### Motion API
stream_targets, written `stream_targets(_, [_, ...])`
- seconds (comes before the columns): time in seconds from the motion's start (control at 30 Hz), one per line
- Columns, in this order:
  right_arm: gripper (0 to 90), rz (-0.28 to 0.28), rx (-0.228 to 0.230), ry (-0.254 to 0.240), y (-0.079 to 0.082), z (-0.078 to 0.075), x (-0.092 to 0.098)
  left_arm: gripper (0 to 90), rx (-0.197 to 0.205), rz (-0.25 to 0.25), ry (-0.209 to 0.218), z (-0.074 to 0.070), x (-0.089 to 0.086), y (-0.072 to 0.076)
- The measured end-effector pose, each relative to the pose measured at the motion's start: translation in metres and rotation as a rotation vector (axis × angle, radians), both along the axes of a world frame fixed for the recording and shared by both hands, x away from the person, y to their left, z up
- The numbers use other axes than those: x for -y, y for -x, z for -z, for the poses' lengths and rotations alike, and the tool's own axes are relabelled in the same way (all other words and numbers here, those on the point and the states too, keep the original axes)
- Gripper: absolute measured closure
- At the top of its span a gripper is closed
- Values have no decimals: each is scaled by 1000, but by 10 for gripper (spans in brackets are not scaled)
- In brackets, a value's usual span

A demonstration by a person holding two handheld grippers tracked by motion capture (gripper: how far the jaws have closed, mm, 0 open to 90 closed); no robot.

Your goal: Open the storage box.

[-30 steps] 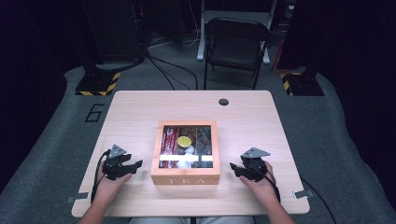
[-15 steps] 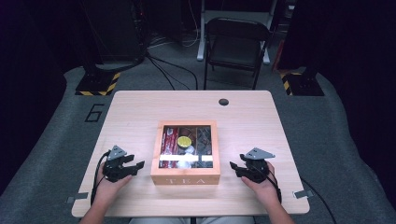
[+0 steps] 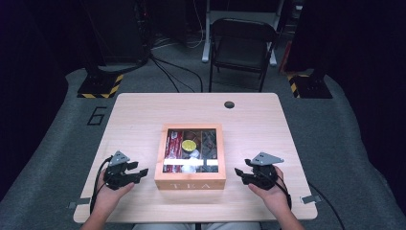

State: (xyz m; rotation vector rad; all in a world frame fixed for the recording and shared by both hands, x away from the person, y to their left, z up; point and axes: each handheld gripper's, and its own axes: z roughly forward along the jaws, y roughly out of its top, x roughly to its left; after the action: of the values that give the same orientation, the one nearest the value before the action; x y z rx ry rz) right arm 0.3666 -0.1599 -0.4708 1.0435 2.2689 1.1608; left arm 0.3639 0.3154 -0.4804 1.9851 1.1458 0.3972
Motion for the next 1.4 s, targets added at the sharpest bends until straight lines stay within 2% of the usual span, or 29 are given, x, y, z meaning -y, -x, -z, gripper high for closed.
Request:
stream_targets(0.1, [404,-25,-17,-13,4,-2,-1,427,-1,13,11,-5,2,2])
stream_targets(0.2, [403,-41,-28,-25,9,-6,-2,427,9,26,-1,-9,3,5])
stream_targets(0.27, [404,-40,-19,-19,11,-8,-1,427,12,28,10,-12,4,7])
stream_targets(0.57, [436,-40,4,-54,17,-21,-7,423,36,66,34,-26,7,12])
stream_targets(0.63, [430,-60,16,-57,18,-24,-11,425,36,80,33,-28,8,14])
stream_targets(0.8, [409,-100,42,-41,25,-31,-25,425,34,85,71,-29,9,18])
stream_targets(0.87, [441,-114,55,-32,27,-29,-29,425,30,85,90,-28,9,21])
stream_targets(0.93, [457,-126,47,-36,29,-25,-33,426,30,96,103,-27,10,24])
stream_targets(1.07, [473,-150,22,-39,31,-20,-35,426,35,115,94,-27,14,31])
stream_targets(1.2, [483,-158,28,-39,34,-19,-36,430,43,134,87,-25,21,38])
stream_targets(1.3, [483,-159,20,-44,33,-15,-36,436,51,168,47,-22,27,39])
stream_targets(1.4, [483,-157,5,-50,33,-12,-36,440,63,177,38,-17,30,40])
